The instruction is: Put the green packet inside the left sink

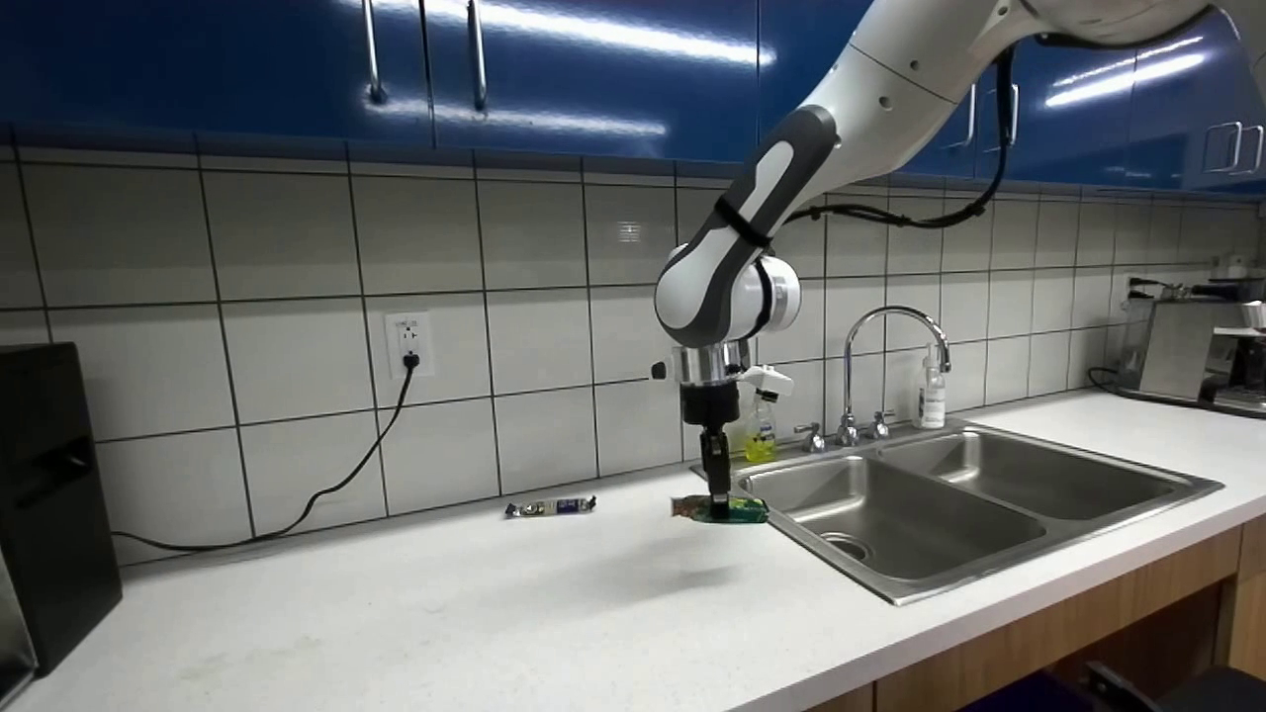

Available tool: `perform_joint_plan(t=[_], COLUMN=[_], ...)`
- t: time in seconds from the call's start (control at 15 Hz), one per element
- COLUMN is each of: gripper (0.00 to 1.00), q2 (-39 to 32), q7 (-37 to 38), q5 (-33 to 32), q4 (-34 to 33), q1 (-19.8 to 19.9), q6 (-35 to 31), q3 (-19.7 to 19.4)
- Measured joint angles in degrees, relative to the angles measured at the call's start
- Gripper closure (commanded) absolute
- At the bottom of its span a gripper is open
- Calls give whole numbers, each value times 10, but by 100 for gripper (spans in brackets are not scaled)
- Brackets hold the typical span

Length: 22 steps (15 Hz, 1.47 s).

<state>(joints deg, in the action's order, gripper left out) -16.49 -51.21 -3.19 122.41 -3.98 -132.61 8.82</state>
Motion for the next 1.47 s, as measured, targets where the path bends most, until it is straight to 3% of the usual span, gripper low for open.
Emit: perform_joint_plan(t=[0.73,1.47], gripper=[85,85], q2=[90,94], q7=[151,338], q5=[53,54], q4=[62,78], q1=[53,106], q6=[-24,-89], q3=[-76,-159])
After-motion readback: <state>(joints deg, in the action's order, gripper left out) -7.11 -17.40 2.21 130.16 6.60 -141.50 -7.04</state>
